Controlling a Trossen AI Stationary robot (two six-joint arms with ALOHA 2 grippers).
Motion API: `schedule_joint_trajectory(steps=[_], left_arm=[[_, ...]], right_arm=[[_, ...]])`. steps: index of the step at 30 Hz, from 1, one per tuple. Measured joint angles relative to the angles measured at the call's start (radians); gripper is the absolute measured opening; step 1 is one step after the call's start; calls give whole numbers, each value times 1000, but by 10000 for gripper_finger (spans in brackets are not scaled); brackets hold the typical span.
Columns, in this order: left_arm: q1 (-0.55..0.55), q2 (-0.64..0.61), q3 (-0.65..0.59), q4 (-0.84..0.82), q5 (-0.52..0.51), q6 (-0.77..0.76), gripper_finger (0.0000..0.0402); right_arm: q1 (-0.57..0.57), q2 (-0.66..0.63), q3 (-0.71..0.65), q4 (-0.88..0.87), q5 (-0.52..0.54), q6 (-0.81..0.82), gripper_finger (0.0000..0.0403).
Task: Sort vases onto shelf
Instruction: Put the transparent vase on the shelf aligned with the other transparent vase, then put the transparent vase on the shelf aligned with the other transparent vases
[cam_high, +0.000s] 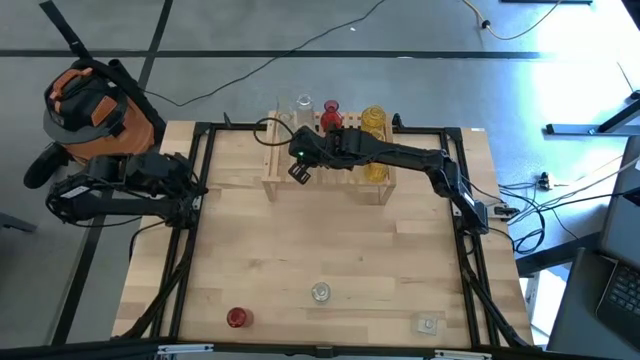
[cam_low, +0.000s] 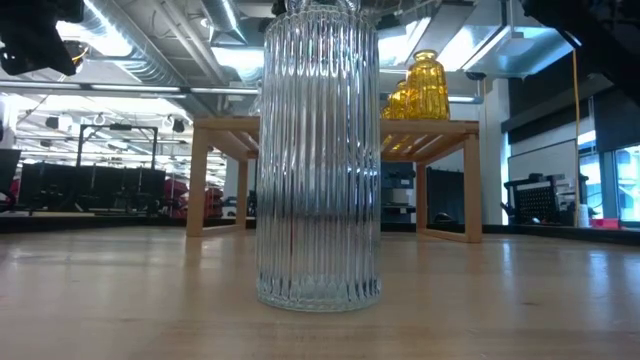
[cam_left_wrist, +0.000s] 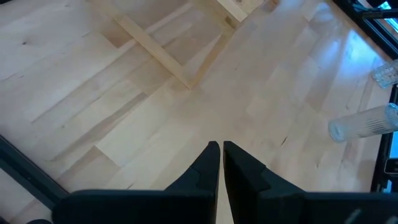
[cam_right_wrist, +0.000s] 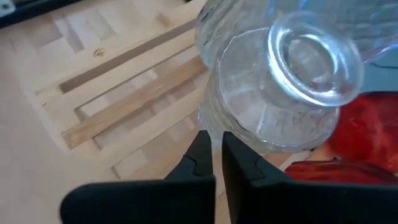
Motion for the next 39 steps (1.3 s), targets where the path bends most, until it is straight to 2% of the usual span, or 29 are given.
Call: schedule_joint_trajectory(steps=[13, 19, 22, 24, 25, 27, 29, 31, 33, 35, 39], left_arm=[[0, 0, 0, 0, -2, 0, 14], [0, 0, 0, 0, 13, -11, 14], [0, 0, 0, 0, 14, -16, 14], [0, 0, 0, 5, 23, 2, 14], [0, 0, 0, 18, 54, 25, 14], [0, -1, -11, 72, 181, 82, 14], [0, 0, -38, 137, 361, 120, 14], [0, 0, -69, 211, 570, 128, 14], [0, 0, -100, 283, 731, 123, 14], [0, 0, -114, 326, 797, 116, 13], [-30, 19, -114, 417, 817, 104, 3]], right_arm=[[7, -25, 0, 3, 5, 29, 0], [83, -142, 0, 4, 4, 70, 0], [153, -221, 2, -3, 48, 19, 0], [199, -265, 4, -15, 33, -23, 0], [222, -283, 4, -29, 11, -30, 0], [267, -300, 4, -65, -7, -15, 0], [311, -305, 3, -117, 9, 29, 0], [354, -305, 2, -181, 56, 75, 0], [391, -307, 2, -248, 115, 127, 0], [422, -303, 2, -312, 169, 181, 0], [462, -295, 0, -433, 222, 267, 0]])
